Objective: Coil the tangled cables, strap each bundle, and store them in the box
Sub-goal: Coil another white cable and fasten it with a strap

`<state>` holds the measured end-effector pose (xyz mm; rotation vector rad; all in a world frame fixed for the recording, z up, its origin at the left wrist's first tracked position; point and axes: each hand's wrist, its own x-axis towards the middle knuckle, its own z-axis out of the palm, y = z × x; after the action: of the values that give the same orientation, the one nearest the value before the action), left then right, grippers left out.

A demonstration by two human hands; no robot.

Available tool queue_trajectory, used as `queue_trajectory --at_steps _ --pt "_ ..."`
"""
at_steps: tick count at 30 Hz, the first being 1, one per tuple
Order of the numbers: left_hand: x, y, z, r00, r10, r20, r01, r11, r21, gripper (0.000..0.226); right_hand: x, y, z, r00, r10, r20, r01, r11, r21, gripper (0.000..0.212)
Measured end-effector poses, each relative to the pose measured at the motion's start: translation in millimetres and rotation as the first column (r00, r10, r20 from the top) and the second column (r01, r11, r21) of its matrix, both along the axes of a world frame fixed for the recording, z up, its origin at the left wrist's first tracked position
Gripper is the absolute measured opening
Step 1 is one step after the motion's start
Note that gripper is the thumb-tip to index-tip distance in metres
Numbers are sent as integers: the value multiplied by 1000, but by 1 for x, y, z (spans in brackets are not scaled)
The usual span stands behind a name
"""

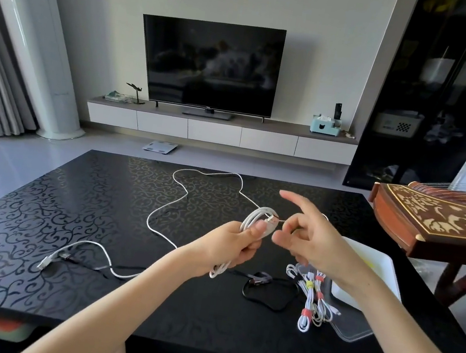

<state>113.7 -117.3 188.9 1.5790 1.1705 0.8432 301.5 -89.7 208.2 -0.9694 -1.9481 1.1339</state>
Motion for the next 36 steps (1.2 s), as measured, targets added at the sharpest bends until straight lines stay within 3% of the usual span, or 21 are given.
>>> queue_trajectory --at_steps 2,4,5,7,9,12,14,17,20,22,25,29,31,33,36 --pt "5 -2 -2 990 -19 -142 24 999 30 51 -1 -4 1 997 48 68 -48 999 -8 51" --pt "12 -3 -4 926 49 -375 9 988 153 51 -7 -9 -2 992 7 125 -17 997 79 47" --pt "14 -3 -6 904 81 -420 6 979 202 48 -11 -11 -6 993 -38 115 24 993 119 47" --pt "17 -5 -10 912 72 -404 20 975 221 41 -13 -13 -12 995 -97 24 95 993 69 47" --pt "19 -6 -16 926 75 -371 22 968 249 37 -11 -13 -19 989 -119 -90 111 990 -89 42" --pt "19 -6 -26 934 100 -344 9 953 303 47 -9 -16 -31 967 -145 -211 83 958 -276 35" --pt "20 -9 -31 968 40 -246 24 968 251 53 -7 -18 -42 947 -163 -275 54 930 -365 33" --pt "25 -11 -43 988 9 -153 20 982 186 52 -2 -23 -54 931 -203 -302 45 888 -458 24" --pt "34 -6 -59 971 20 -237 20 986 165 60 9 -23 -70 931 -238 -277 69 859 -507 15" --pt "36 -4 -66 905 22 -425 70 977 201 53 12 -24 -78 936 -243 -254 70 838 -541 16" --pt "43 0 -75 701 32 -712 246 927 284 43 24 -18 -92 935 -272 -228 65 764 -642 25" --pt "55 16 -87 549 112 -829 352 868 350 37 43 -2 -103 951 -208 -230 -22 695 -719 18" --pt "59 27 -92 564 150 -812 305 876 374 36 55 13 -105 954 -229 -196 29 717 -696 20" --pt "61 38 -98 624 184 -760 188 908 374 37 74 35 -111 921 -388 -40 297 764 -573 22" --pt "57 56 -104 703 198 -683 20 955 297 40 110 79 -126 671 -683 287 730 678 -93 28"
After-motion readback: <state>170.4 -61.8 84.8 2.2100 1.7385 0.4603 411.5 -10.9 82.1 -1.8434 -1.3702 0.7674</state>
